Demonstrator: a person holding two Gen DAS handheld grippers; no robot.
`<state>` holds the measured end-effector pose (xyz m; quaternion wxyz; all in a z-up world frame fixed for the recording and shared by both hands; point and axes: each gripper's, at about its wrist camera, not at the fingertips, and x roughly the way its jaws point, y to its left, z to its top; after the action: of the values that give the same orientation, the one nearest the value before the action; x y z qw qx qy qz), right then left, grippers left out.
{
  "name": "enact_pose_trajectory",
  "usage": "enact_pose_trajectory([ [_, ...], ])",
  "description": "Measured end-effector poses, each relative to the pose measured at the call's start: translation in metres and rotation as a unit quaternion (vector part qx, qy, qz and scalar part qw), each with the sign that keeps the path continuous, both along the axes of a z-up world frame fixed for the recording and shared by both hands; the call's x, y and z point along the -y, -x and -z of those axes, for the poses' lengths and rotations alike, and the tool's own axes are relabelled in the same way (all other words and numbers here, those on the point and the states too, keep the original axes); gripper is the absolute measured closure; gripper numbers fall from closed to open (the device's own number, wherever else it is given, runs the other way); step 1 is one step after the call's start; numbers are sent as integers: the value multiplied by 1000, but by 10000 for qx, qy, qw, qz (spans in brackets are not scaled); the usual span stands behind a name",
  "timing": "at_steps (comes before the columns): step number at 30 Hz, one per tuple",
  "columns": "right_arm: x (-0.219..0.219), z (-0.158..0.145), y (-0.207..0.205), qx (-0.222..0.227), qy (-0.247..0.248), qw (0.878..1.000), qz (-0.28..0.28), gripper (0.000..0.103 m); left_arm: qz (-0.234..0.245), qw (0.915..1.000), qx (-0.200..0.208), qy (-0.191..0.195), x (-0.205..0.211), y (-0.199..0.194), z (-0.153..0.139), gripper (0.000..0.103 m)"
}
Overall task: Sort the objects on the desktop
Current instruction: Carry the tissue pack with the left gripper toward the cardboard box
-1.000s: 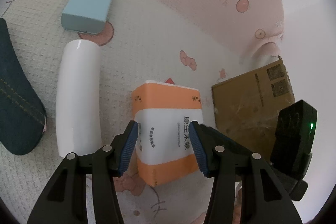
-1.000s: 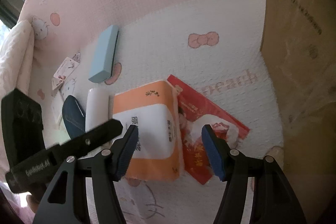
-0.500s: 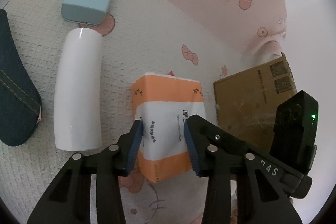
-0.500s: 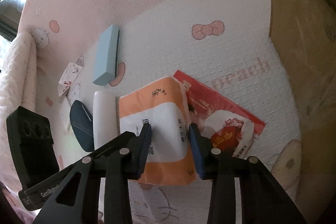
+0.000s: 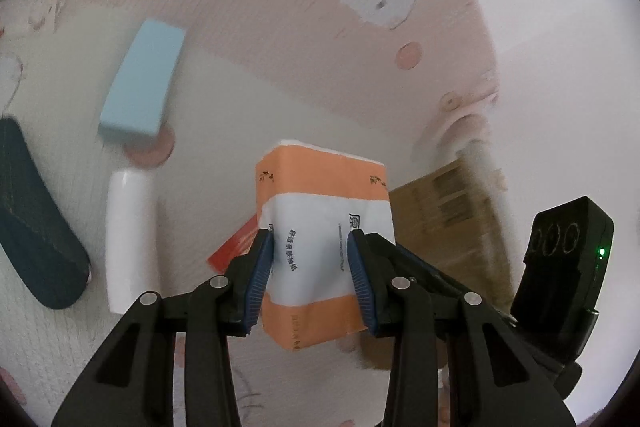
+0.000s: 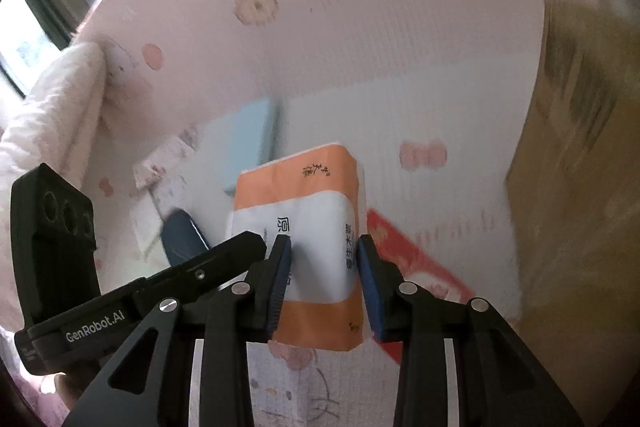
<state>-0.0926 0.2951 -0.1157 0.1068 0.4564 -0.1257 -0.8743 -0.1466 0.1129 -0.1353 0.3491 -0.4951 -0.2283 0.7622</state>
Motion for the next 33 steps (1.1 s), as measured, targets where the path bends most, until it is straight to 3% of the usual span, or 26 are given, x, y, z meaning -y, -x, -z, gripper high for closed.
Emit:
enact_pose_trajectory([
  [5,-2,-44,-6,-512,-324,9981,-55,72,109,9992,-337,-188,-11,-2,-36,62],
  [17,-47,-110,-18,-1042,-704,9915,338,72,702,9927,-781,-600,-73,-7,-91,62],
  [24,-88,-122,-29,-1115,-760,9886,674,72,1069,9881,-936,-593,-124,-22,-105,62],
  [33,-138,-119,-52,-966,-827,9857,1102,72,1646,9817,-817,-495,-177,-44,-94,62],
])
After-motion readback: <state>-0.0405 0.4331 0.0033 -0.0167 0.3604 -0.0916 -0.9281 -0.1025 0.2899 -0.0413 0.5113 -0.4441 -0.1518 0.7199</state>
